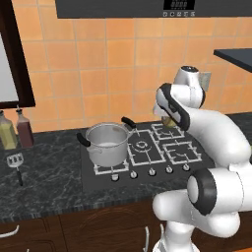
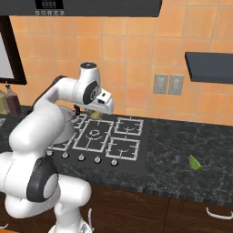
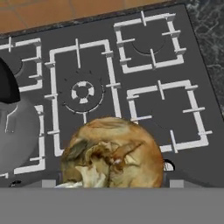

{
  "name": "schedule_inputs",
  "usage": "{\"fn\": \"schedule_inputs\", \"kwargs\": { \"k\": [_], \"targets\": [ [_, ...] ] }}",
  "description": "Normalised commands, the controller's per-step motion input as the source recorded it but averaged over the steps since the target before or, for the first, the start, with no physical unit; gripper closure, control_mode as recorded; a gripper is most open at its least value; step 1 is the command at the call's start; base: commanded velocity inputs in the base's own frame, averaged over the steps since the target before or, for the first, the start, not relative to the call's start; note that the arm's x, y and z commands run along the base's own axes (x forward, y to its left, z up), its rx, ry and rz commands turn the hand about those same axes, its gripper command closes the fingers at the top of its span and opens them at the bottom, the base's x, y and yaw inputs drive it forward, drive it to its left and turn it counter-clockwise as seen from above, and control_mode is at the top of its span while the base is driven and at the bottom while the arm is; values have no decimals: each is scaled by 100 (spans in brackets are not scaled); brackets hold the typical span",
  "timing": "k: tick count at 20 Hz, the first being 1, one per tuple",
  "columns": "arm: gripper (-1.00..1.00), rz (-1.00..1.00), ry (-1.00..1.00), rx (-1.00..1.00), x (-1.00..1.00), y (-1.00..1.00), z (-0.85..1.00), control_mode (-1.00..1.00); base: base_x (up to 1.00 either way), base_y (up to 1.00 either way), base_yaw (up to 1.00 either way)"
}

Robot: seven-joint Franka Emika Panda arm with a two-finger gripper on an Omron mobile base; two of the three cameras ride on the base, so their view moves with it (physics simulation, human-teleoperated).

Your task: Put the onion and lemon wedge in the pot. Retrieve the spatula and lightly stir the vegetables in the pot.

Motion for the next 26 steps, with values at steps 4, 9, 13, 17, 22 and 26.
{"fn": "schedule_inputs", "kwargs": {
  "k": [4, 9, 13, 17, 22, 26],
  "targets": [
    [100, 5, 0, 2, 55, 100, 0, -100, 0, 0, 0],
    [100, 6, 0, 0, 35, 100, 0, -100, 0, 0, 0],
    [100, 5, 0, 0, 30, 100, 0, -100, 0, 0, 0],
    [100, 4, 0, 0, 35, 100, -13, -100, 0, 0, 0],
    [100, 1, 3, -1, 41, 86, -52, -100, 0, 0, 0],
    [100, 0, 4, -8, 17, 58, -70, -100, 0, 0, 0]
  ]
}}
